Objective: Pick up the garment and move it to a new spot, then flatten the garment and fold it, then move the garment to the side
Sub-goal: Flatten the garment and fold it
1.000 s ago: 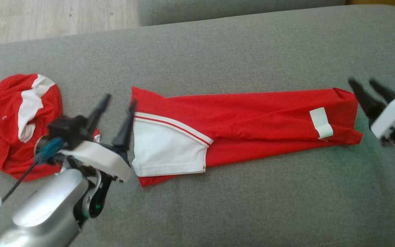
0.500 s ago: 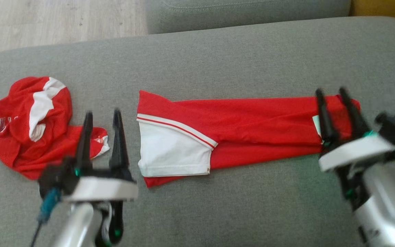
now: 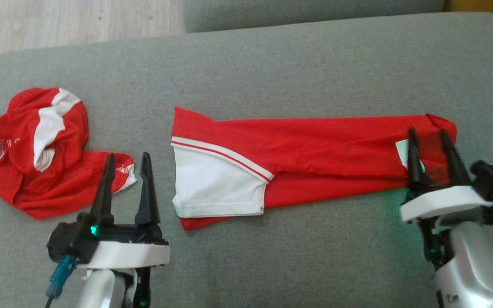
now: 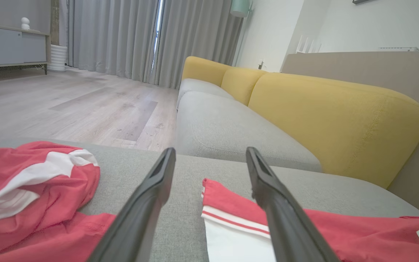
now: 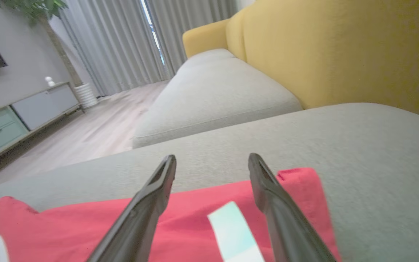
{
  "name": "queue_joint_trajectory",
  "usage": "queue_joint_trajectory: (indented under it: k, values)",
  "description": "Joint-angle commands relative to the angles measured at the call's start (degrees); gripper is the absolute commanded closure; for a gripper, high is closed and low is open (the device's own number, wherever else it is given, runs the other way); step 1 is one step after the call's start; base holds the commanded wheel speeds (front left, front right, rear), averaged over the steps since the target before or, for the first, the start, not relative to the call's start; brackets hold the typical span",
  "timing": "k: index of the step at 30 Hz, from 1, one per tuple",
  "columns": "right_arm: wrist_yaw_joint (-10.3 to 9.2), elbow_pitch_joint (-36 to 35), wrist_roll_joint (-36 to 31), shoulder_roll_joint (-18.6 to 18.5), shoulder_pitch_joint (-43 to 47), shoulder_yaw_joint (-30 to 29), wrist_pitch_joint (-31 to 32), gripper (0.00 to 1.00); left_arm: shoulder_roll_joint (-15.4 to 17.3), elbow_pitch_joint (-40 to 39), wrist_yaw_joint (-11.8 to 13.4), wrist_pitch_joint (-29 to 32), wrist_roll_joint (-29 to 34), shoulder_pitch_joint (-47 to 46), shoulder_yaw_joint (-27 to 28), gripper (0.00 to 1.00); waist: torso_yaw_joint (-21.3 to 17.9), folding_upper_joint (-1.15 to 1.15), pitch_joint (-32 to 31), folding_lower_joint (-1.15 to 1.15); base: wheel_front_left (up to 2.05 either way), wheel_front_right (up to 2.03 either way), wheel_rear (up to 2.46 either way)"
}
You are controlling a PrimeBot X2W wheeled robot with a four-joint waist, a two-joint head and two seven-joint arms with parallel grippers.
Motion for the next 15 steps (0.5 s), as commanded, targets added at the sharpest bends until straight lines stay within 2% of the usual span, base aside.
queue_joint_trajectory:
  k: [1, 8, 15]
  values:
    - [-0.04, -0.7, -0.9, 0.6, -2.5, -0.1, 0.1, 0.00, -0.2, -1.5, -0.4, -0.5, 0.7, -2.4, 2.2, 0.00, 0.2, 0.00, 0.5, 0.00, 0.00, 0.00, 0.00]
    - [-0.04, 7.9, -6.4, 2.2, -6.8, -12.1, 3.2, 0.00, -1.0, -0.1, -2.3, -0.5, 1.8, -3.7, 1.8, 0.00, 1.4, 0.00, 3.4, 0.00, 0.00, 0.00, 0.00]
    - [-0.04, 14.2, -11.7, 2.6, -10.4, -21.3, 3.6, 0.00, -1.1, 0.4, -2.6, -0.5, 0.7, -4.8, 0.9, 0.00, 2.4, 0.00, 5.4, 0.00, 0.00, 0.00, 0.00]
